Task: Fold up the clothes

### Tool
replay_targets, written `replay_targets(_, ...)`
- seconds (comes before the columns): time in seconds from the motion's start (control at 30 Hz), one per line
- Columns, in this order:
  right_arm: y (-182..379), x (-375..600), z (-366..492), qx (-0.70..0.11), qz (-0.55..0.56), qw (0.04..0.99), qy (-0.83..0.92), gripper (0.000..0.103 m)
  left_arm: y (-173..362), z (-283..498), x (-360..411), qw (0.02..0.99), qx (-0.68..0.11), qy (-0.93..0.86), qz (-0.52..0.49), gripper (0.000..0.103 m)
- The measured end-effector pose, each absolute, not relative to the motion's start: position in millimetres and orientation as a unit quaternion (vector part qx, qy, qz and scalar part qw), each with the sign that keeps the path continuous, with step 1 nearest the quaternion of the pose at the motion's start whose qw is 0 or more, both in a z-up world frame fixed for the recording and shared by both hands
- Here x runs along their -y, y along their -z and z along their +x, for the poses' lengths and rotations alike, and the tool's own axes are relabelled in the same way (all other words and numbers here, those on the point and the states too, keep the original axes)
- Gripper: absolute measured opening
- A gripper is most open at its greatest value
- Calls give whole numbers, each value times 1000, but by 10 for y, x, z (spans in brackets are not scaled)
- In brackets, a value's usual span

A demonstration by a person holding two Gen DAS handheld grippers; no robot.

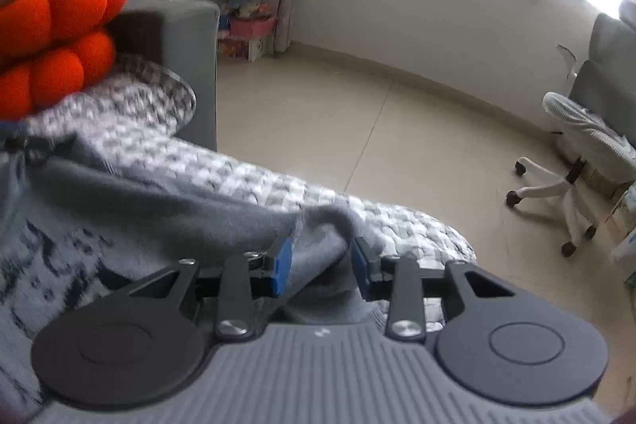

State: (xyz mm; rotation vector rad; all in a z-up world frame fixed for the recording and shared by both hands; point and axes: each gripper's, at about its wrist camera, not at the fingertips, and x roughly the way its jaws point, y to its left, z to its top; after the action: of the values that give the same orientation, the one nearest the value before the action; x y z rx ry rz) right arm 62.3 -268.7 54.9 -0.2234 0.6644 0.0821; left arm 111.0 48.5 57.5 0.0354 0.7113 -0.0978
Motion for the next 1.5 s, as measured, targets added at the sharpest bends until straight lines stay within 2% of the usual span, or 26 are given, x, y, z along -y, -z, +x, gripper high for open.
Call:
replay_targets(0.03, -552, 2707, 593, -330, -112, 936, -40, 37, -546, 1140, -468, 934, -353, 47, 22, 18)
replay_targets(0.1, -530, 2779, 581, -346, -106, 931, -44, 36, -497, 1157, -438, 933, -357, 45, 33, 4)
replay_targets(0.13, -507, 2796, 581, -353, -102, 929, -49, 32, -483, 1155, -435, 933, -356, 45, 37, 3)
replay_targets(0.2, -481, 2820, 578, -360, -97, 926, -58, 2, -527, 1141, -519, 938, -344, 43, 20, 2)
replay_targets(0.27, -517, 2831, 558, -346, -98, 931, -55, 2, -635, 1121, -707, 946, -321, 45, -28, 2)
replay_targets(0.37, -795, 2871, 434, -280, -93, 955, -27, 1, -793, 1083, -1033, 952, -283, 43, -106, 2)
replay_targets(0.53, -1056, 3066, 294, -221, -74, 971, 50, 0, -780, 1095, -1350, 945, -279, 0, -168, 1)
replay_targets(0.67, -843, 3035, 410, -267, -86, 959, 27, 0, -687, 1170, -1188, 946, -311, -11, -93, 2)
replay_targets(0.77, -746, 2794, 509, -283, -127, 951, -9, 13, -678, 1191, -1146, 946, -314, 1, -77, 3)
replay_targets(0.8, -759, 2733, 540, -280, -128, 951, -22, 17, -700, 1200, -1150, 946, -313, 9, -82, 6)
replay_targets(0.83, -784, 2692, 585, -279, -122, 952, -36, 21, -723, 1217, -1130, 947, -312, 18, -77, 15)
replay_targets(0.87, -811, 2661, 645, -279, -114, 952, -49, 34, -747, 1237, -1095, 947, -312, 29, -66, 21)
replay_targets(0.9, -831, 2621, 711, -279, -110, 952, -63, 42, -770, 1269, -1033, 948, -312, 43, -47, 36)
replay_targets(0.93, -836, 2565, 791, -284, -119, 948, -78, 42, -789, 1308, -952, 949, -311, 57, -17, 45)
replay_targets(1.03, -822, 2395, 1028, -301, -176, 929, -120, 42, -751, 1443, -743, 942, -315, 96, 55, 47)
replay_targets(1.23, -637, 2214, 1301, -361, -236, 886, -172, 42, -526, 1587, -463, 910, -357, 175, 120, 48)
replay_targets(1.37, -494, 2230, 1247, -398, -254, 857, -207, 42, -457, 1570, -400, 901, -355, 201, 149, 52)
replay_targets(1.43, -430, 2232, 1246, -411, -260, 848, -213, 40, -424, 1589, -345, 898, -356, 205, 161, 52)
replay_targets(1.5, -448, 2240, 1273, -407, -249, 852, -214, 32, -392, 1626, -273, 893, -355, 213, 177, 50)
